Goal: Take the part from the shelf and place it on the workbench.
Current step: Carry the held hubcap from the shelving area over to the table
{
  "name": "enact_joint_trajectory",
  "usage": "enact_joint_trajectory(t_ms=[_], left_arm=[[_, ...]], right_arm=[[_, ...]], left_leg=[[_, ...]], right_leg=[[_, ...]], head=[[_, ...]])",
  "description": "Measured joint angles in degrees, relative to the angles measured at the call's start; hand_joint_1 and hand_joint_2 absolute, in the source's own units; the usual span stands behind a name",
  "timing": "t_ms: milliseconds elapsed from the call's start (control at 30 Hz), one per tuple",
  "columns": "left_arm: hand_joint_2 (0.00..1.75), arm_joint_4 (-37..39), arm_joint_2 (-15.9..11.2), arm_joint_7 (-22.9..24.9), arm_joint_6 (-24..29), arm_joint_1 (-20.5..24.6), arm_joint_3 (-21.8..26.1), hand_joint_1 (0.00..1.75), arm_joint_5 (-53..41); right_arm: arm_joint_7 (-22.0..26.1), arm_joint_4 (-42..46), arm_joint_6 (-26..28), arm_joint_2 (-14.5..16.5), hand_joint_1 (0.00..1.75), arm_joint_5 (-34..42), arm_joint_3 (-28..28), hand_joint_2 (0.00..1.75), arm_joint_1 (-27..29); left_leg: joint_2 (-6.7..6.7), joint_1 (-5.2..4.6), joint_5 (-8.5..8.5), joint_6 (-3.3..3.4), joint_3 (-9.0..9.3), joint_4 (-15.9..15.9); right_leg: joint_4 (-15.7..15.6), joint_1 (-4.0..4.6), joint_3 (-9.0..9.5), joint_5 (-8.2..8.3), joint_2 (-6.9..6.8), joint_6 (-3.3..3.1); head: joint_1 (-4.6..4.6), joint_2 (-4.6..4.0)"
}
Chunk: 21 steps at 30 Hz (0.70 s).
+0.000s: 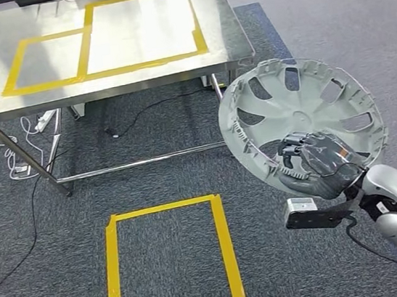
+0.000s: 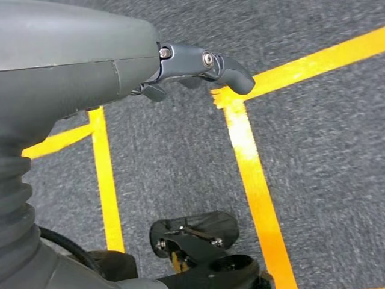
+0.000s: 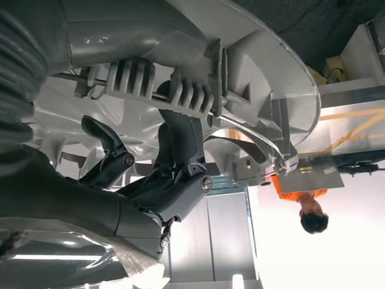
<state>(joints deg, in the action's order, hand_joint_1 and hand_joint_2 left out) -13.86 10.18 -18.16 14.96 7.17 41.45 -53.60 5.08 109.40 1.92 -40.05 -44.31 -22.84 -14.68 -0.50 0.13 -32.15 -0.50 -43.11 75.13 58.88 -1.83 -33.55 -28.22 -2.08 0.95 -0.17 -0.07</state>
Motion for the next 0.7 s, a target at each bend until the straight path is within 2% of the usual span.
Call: enact_joint_trajectory(t_ms=[33,67,133,167,200,267,300,333,367,400,433,467,500,533,600,633,667,700], left_arm=[[1.75,0.0,0.0,0.0,-0.1,0.0,-0.1,0.0,-0.1],[1.75,0.0,-0.1,0.0,-0.1,-0.1,-0.2,0.0,-0.1],[1.75,0.0,-0.1,0.0,-0.2,0.1,-0.3,0.0,-0.3],[1.75,0.0,-0.1,0.0,-0.2,0.1,-0.4,0.0,-0.3],[1.75,0.0,-0.1,0.0,-0.2,0.2,-0.5,0.0,-0.3],[1.75,0.0,-0.1,0.0,-0.2,0.1,-0.6,0.0,-0.4],[1.75,0.0,-0.1,0.0,-0.3,0.0,-0.7,0.0,-0.4],[1.75,0.0,-0.1,0.0,-0.3,0.1,-0.7,0.0,-0.4],[1.75,0.0,0.0,0.0,-0.3,0.1,-0.7,0.0,-0.4],[1.75,0.0,0.0,0.0,-0.3,0.2,-0.7,0.0,-0.4],[1.75,0.0,0.0,0.0,-0.3,0.2,-0.8,0.0,-0.4],[1.75,0.0,0.1,0.0,-0.3,0.1,-0.8,0.0,-0.4],[1.75,0.0,0.1,-0.1,-0.4,0.1,-0.8,0.0,-0.4],[1.75,0.0,0.1,-0.3,-0.5,0.1,-0.8,0.0,-0.4],[1.75,0.0,0.1,-0.7,-1.2,0.2,-0.8,0.0,-0.4],[1.75,0.0,0.1,-1.0,-1.8,0.2,-0.8,0.0,-0.4],[1.75,0.0,0.2,-1.3,-2.3,0.2,-0.9,0.0,-0.4],[1.75,0.0,0.1,-1.5,-2.7,0.2,-0.9,0.0,-0.5]], right_arm=[[0.1,0.2,0.1,0.0,1.75,0.0,0.3,1.75,0.4],[0.1,0.5,0.1,0.0,1.75,-0.1,0.5,1.75,0.7],[0.3,0.8,0.0,0.0,1.75,-0.1,0.9,1.75,0.9],[0.3,0.9,0.0,-0.1,1.75,-0.2,1.1,1.75,0.9],[0.4,1.0,0.0,-0.1,1.75,-0.2,1.2,1.75,0.9],[0.5,1.1,0.0,-0.2,1.75,-0.2,1.2,1.75,0.8],[0.6,1.2,0.0,-0.2,1.75,-0.2,1.3,1.75,0.8],[0.6,1.3,0.0,-0.3,1.75,-0.2,1.3,1.75,0.8],[0.6,1.4,0.0,-0.3,1.75,-0.2,1.4,1.75,0.9],[0.6,1.4,0.0,-0.4,1.75,-0.3,1.5,1.75,0.9],[0.6,1.4,0.0,-0.4,1.75,-0.4,1.6,1.75,1.0],[0.6,1.4,0.0,-0.4,1.75,-0.7,1.6,1.75,1.1],[0.5,1.4,0.0,-0.4,1.75,-1.1,1.6,1.75,1.1],[0.4,1.4,0.1,-0.4,1.75,-1.6,1.6,1.75,1.2],[0.0,1.4,0.4,-0.3,1.75,-2.7,1.6,1.75,1.2],[-0.3,1.4,0.9,-0.2,1.75,-3.4,1.6,1.75,1.2],[-0.6,1.4,1.3,-0.1,1.75,-4.1,1.7,1.75,1.3],[-0.9,1.4,1.9,0.0,1.75,-4.9,1.7,1.75,1.5]], left_leg=[[0.16,0.08,1.66,0.03,1.11,-2.2],[0.61,0.09,3.78,0.2,3.06,-6.1],[2.32,-0.39,6.14,0.77,6.51,-13.1],[2.95,-0.64,6.34,1.07,7.27,-14.9],[3.14,-0.87,6.01,1.36,7.37,-15.3],[2.31,-0.75,6.12,2.01,7.44,-15.8],[1.9,-0.6,6.24,2.39,7.62,-16.0],[1.52,-0.45,6.39,2.8,7.8,-16.3],[1.19,-0.34,6.51,3.1,7.94,-16.4],[0.85,-0.41,6.52,3.32,7.93,-16.4],[0.54,-0.51,6.5,3.47,7.93,-16.4],[0.22,-0.61,6.46,3.53,7.97,-16.4],[-0.08,-0.68,6.41,3.58,8.03,-16.3],[-0.36,-0.72,6.35,3.57,8.11,-16.3],[-0.89,-0.77,6.1,3.37,8.24,-16.1],[-1.13,-0.86,5.94,3.17,8.17,-15.9],[-1.3,-0.95,5.85,2.93,8.04,-15.7],[-1.42,-1.02,5.84,2.7,7.92,-15.6]], right_leg=[[0.0,0.0,0.17,-0.12,-0.39,0.05],[0.0,0.0,0.4,-0.27,-0.73,0.16],[0.0,0.23,0.69,-0.53,-1.32,0.58],[0.0,0.37,0.73,-0.6,-1.65,0.84],[-0.1,0.49,0.76,-0.63,-2.02,1.1],[-0.3,0.43,0.94,-0.85,-2.63,1.68],[0.1,0.34,0.8,-1.41,-2.09,1.91],[1.6,0.28,0.14,-2.42,-1.15,2.06],[4.3,0.21,-1.25,-3.9,0.08,2.12],[8.2,0.23,-3.17,-5.6,1.15,2.11],[12.1,0.26,-5.28,-6.96,1.65,2.12],[15.0,0.28,-7.02,-7.54,1.87,2.13],[15.8,0.29,-7.86,-6.95,1.93,2.12],[14.2,0.29,-7.52,-5.24,1.93,2.06],[6.8,0.26,-4.46,-0.96,2.0,1.92],[3.4,0.29,-2.83,0.23,2.08,1.83],[1.3,0.33,-1.75,0.7,2.13,1.74],[0.5,0.42,-1.3,0.49,2.18,1.6]], head=[[0.01,0.0],[-0.01,0.0],[-0.01,0.0],[0.02,0.0],[0.03,0.0],[0.06,0.0],[0.1,0.0],[0.23,0.0],[0.41,0.0],[0.56,0.0],[0.67,0.0],[0.69,0.0],[0.69,0.0],[0.69,0.0],[0.7,0.0],[0.67,0.0],[0.66,0.0],[0.65,0.0]])
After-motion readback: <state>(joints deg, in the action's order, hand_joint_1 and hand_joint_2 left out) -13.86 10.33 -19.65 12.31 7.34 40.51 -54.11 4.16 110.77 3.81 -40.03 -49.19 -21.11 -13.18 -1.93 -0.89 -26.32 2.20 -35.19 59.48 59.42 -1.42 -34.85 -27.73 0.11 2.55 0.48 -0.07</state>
